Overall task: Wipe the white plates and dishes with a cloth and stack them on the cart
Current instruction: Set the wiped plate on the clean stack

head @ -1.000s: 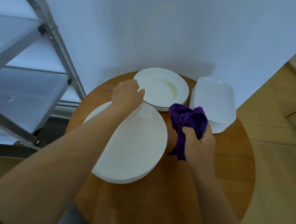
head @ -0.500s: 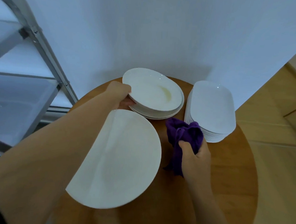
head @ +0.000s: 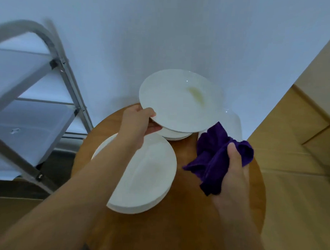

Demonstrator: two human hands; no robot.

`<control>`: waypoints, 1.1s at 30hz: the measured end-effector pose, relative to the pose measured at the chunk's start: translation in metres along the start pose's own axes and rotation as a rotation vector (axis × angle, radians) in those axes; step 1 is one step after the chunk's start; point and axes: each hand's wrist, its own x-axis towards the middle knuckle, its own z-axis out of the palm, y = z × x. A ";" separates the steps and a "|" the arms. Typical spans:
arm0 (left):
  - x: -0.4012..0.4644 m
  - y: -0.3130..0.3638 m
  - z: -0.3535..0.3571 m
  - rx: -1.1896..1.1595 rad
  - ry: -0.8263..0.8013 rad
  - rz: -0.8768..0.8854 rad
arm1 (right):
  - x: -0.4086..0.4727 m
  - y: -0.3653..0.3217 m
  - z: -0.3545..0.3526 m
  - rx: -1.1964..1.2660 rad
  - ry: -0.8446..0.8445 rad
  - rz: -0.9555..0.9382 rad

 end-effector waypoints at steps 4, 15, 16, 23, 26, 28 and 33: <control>-0.077 -0.017 -0.020 0.034 -0.048 -0.011 | -0.033 -0.009 0.003 0.009 -0.025 -0.036; -0.189 -0.031 -0.096 -0.101 -0.164 -0.151 | -0.117 -0.012 -0.063 -0.060 -0.090 0.159; -0.193 -0.027 -0.099 -0.175 -0.221 -0.175 | -0.123 -0.012 -0.067 -0.078 -0.103 0.172; -0.228 -0.040 -0.115 -0.398 -0.219 -0.194 | -0.154 -0.011 -0.085 -0.243 -0.031 0.050; -0.237 -0.052 -0.116 -0.448 -0.175 -0.158 | -0.174 -0.025 -0.090 -0.476 0.040 -0.327; -0.243 -0.058 -0.115 -0.488 -0.166 -0.174 | -0.195 -0.033 -0.092 -0.672 -0.207 -0.535; -0.252 -0.073 -0.111 -0.623 -0.282 -0.298 | -0.210 -0.025 -0.089 -1.627 -1.044 -0.490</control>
